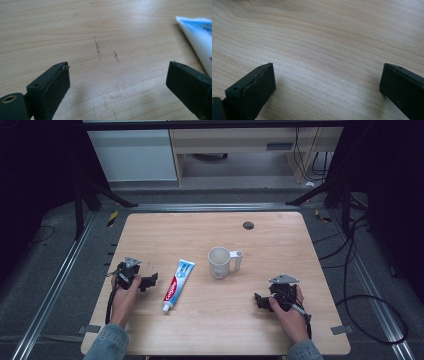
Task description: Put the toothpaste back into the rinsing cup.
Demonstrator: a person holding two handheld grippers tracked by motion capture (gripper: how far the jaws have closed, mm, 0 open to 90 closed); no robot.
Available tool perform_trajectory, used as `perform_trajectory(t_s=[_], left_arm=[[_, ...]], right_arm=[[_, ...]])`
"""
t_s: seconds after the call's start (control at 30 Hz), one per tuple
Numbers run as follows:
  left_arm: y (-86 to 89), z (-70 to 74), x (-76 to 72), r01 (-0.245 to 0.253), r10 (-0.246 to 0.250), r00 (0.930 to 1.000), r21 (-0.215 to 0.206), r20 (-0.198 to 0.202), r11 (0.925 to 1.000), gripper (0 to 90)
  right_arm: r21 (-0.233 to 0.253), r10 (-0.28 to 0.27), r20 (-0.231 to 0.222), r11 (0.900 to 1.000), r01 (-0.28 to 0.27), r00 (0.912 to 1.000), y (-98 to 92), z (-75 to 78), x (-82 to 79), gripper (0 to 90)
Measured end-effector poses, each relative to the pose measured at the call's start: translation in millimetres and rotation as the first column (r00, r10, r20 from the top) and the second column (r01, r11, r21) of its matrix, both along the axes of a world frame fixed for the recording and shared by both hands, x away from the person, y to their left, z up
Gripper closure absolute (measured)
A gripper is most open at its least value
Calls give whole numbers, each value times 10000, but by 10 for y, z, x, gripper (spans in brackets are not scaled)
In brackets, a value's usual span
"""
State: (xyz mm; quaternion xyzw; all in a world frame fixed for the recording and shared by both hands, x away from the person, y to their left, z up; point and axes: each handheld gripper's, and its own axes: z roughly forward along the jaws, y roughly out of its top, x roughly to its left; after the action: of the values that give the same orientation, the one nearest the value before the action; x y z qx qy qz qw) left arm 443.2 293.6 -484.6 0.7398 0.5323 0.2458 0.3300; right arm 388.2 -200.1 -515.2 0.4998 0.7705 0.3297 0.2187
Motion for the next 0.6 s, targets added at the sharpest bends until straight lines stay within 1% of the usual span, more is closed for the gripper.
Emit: perform_trajectory(t_s=[0.03, 0.07, 0.1, 0.13, 0.17, 0.2, 0.23, 0.27, 0.3, 0.33, 0.37, 0.4, 0.43, 0.47, 0.5, 0.53, 0.57, 0.6], left_arm=[[0, 0, 0, 0, 0, 10000, 0, 0, 10000, 44], [2, 100, -17, -81, 82, 9999, -109, 123, 9999, 44], [0, 146, -27, -99, 101, 9999, -160, 120, 9998, 44], [0, 146, -27, -99, 101, 9999, -160, 120, 9998, 44], [-13, 232, -47, -50, 50, 10000, -63, -51, 10000, 43], [-13, 232, -47, -50, 50, 10000, -63, -51, 10000, 43], [-31, 270, -63, 7, -7, 9999, 15, -116, 10000, 40], [-97, 341, -100, 131, -128, 9998, 190, -125, 9997, 29], [-97, 341, -100, 131, -128, 9998, 190, -125, 9997, 26], [-202, 411, -108, 469, -457, 9987, 537, -243, 9975, 26], [-202, 411, -108, 469, -457, 9987, 537, -243, 9975, 27], [-315, 486, -114, 612, -587, 9978, 929, -291, 9938, 26], [-369, 521, -116, 697, -657, 9971, 1143, -384, 9910, 25], [-419, 553, -120, 780, -715, 9960, 1278, -541, 9887, 27], [-419, 553, -120, 780, -715, 9960, 1278, -541, 9887, 31], [-466, 585, -123, 923, -815, 9935, 1445, -790, 9852, 33], [-510, 623, -131, 1004, -859, 9913, 1514, -995, 9834, 33], [-579, 711, -161, 1056, -908, 9910, 1567, -988, 9820, 31]], right_arm=[[0, 0, 0, 10000, 0, 10000, 0, 0, 0, 6], [-27, 17, 17, 10000, -17, 10000, -1, -1, 0, 6], [-21, 13, 12, 10000, -13, 10000, -1, -1, 0, 6], [-21, 13, 12, 10000, -13, 10000, -1, -1, 0, 6], [-20, 13, 10, 10000, -13, 10000, -1, -1, 0, 6], [-20, 13, 10, 10000, -13, 10000, -1, -1, 0, 6], [-20, 15, 13, 10000, -15, 10000, -1, -1, 0, 6], [-20, 13, 10, 10000, -13, 10000, -1, -1, 0, 6], [-20, 13, 10, 10000, -13, 10000, -1, -1, 0, 6], [-24, 15, 14, 10000, -15, 10000, -1, -1, 0, 6], [-24, 15, 14, 10000, -15, 10000, -1, -1, 0, 6], [-24, 16, 8, 10000, -16, 10000, -1, -1, 0, 6], [-24, 20, 13, 10000, -20, 10000, -1, -1, 0, 5], [-29, 37, 8, 10000, -37, 10000, -1, -1, 6, 4], [-29, 37, 8, 10000, -37, 10000, -1, -1, 6, 4], [-30, 3, 12, 10000, -3, 10000, 13, -3, 27, 4], [2, -12, -32, 10000, 12, 10000, 24, 1, 38, 4], [14, -4, -35, 10000, 4, 10000, 30, -1, 49, 4]])
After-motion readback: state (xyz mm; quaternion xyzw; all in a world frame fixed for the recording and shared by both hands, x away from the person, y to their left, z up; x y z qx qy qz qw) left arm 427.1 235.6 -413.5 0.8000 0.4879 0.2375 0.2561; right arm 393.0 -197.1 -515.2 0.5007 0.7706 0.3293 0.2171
